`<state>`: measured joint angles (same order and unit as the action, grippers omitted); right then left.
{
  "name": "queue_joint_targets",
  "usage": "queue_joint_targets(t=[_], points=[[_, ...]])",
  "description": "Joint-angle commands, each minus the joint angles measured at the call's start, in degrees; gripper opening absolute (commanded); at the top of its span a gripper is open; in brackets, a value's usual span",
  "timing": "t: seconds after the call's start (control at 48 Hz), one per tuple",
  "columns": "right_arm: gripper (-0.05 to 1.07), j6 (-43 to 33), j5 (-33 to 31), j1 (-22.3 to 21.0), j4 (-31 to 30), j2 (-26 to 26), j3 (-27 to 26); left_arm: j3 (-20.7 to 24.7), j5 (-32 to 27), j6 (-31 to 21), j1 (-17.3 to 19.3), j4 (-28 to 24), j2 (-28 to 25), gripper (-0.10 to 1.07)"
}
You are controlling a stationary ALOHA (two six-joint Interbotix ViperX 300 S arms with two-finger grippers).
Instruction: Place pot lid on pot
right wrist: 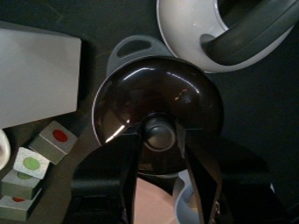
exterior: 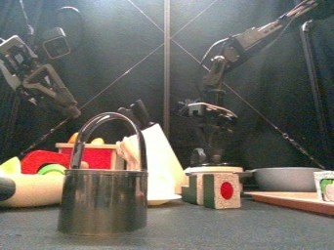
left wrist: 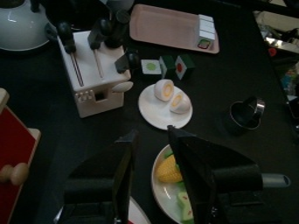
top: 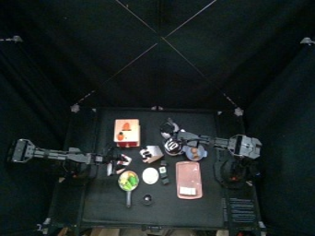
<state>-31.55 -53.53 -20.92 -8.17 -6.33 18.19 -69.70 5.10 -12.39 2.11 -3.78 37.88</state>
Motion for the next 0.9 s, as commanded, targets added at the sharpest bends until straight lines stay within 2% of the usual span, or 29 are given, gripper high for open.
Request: queue_joint_targets(t=[0.0, 0.292, 0.667, 0.875], points=[[0.72, 0.00, 0.18, -0.18, -0.09, 0.53, -1.32, 0.70, 0.26, 0.09, 0.09, 0.00, -0.09, 0.75], [0.77, -0.09, 0.09, -0.09, -0.26, 0.26, -1.67, 0.53, 0.26, 0.09, 0.09, 0.00, -0.09, 0.75], [0.99, -0.18, -1.23, 0.44, -0.35, 0.70, -1.76, 0.53, 0.26, 0.09, 0.09, 0.00, -0.09, 0.75], [1.01, -0.18, -1.41, 1.49, -0.44, 1.93, -2.11, 0.53, 0.26, 0.09, 0.09, 0.00, -0.09, 0.75]])
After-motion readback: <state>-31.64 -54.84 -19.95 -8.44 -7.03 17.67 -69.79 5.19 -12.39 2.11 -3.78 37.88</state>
